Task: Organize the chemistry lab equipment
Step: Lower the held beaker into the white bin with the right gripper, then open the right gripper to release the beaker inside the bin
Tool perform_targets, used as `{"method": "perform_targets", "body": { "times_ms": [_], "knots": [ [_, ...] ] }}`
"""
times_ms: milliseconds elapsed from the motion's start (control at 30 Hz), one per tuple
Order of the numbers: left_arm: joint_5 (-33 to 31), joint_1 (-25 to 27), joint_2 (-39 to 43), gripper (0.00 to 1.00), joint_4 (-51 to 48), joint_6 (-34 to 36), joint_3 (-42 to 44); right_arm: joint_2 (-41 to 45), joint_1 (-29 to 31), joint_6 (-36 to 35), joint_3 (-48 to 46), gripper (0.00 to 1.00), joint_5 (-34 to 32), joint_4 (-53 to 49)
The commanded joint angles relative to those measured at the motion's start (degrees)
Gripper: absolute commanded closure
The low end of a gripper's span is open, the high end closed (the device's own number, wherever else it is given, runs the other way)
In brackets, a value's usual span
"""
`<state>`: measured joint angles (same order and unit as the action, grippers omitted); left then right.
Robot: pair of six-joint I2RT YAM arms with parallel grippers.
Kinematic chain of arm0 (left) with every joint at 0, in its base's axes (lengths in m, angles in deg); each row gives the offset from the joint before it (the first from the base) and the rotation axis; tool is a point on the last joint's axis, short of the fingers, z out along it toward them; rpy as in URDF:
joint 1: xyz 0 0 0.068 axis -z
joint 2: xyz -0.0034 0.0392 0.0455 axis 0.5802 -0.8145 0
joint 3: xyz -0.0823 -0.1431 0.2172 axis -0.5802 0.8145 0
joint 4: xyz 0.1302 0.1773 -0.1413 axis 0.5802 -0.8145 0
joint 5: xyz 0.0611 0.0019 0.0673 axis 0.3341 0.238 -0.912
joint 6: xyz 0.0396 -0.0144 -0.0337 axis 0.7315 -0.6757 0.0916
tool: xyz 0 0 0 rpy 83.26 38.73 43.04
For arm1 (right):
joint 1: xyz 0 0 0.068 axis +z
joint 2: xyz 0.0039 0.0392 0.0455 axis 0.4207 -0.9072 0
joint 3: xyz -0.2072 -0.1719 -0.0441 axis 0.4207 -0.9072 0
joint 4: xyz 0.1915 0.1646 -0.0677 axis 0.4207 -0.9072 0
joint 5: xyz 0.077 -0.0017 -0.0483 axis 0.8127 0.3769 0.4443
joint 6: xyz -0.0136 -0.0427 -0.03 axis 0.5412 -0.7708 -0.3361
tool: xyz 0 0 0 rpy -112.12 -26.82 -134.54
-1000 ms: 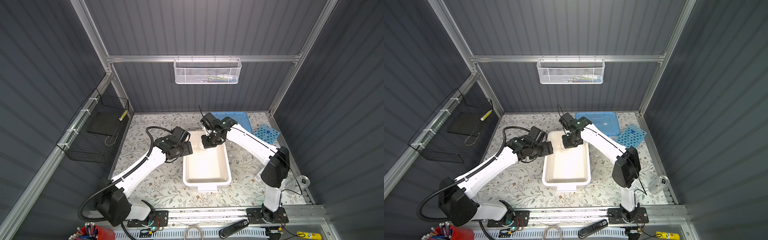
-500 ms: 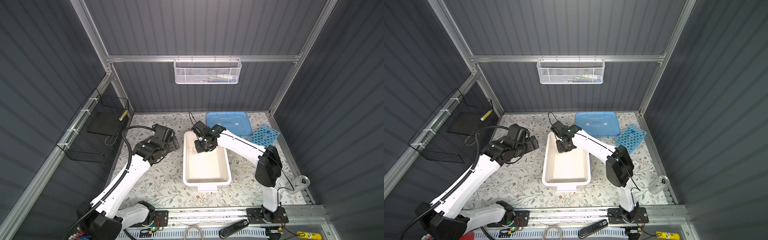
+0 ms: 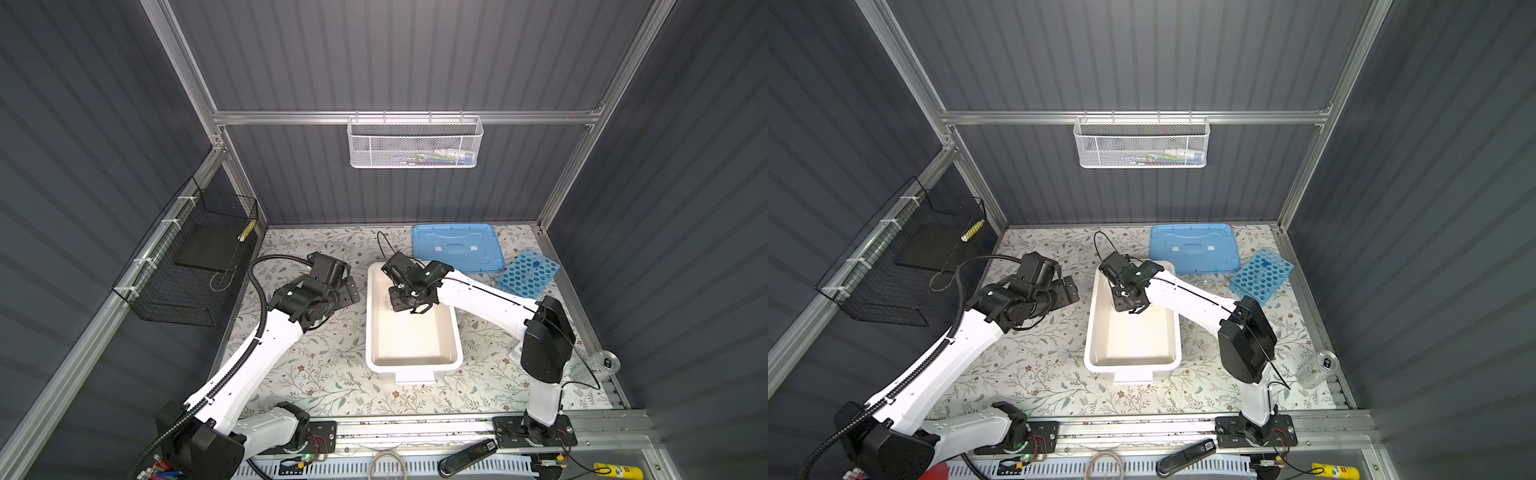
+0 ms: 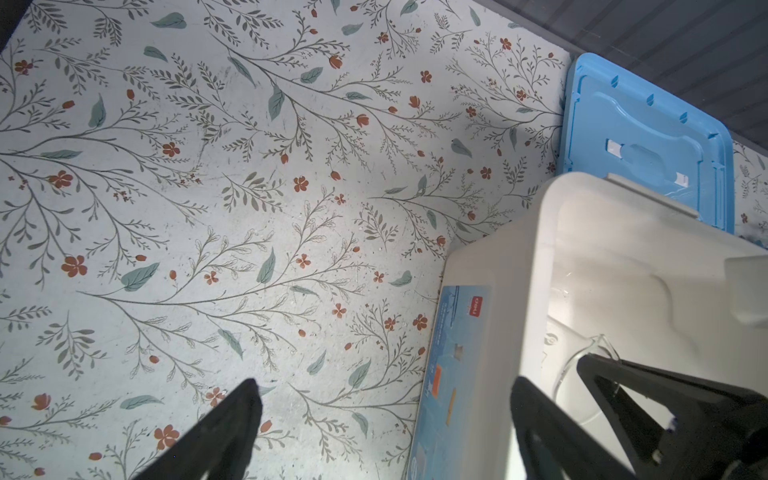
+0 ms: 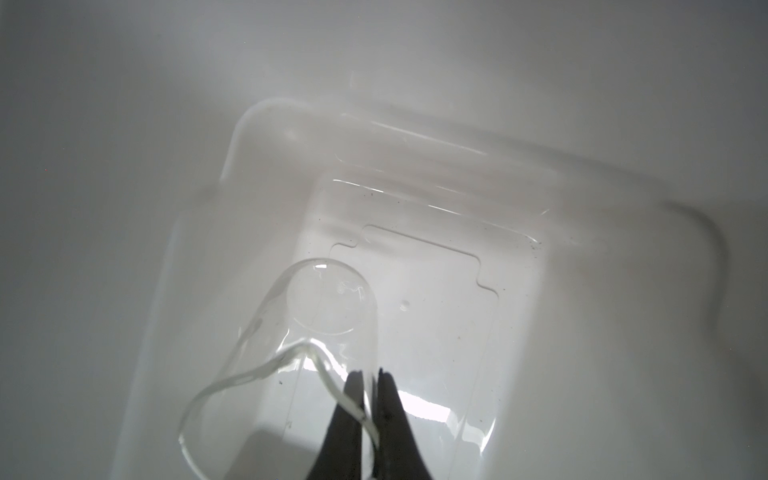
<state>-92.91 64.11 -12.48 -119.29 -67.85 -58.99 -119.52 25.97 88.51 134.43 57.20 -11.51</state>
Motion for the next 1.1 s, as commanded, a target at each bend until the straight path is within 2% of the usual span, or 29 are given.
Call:
{"method": "perform_targets", "body": {
  "times_ms": [0,333,600,1067],
  "knots": [
    [0.9,-0.5,1.0,0.05,-0.1,2.1,0.8,-2.6,0.8,2.0,2.4,1.0,0.4,-2.2],
    [1.7,-1.2,1.4,0.05,0.5,3.6,1.0,-5.7,2.5,4.7,3.9,1.0,1.3,-4.6],
    [2.1,-1.3,1.3,0.05,1.1,3.9,1.3,-9.9,2.6,4.2,7.4,1.0,3.0,-7.4],
    [1.6,-1.7,1.6,0.05,0.9,4.3,1.7,-12.6,2.2,3.1,7.8,1.0,4.0,-6.5]
  ]
}}
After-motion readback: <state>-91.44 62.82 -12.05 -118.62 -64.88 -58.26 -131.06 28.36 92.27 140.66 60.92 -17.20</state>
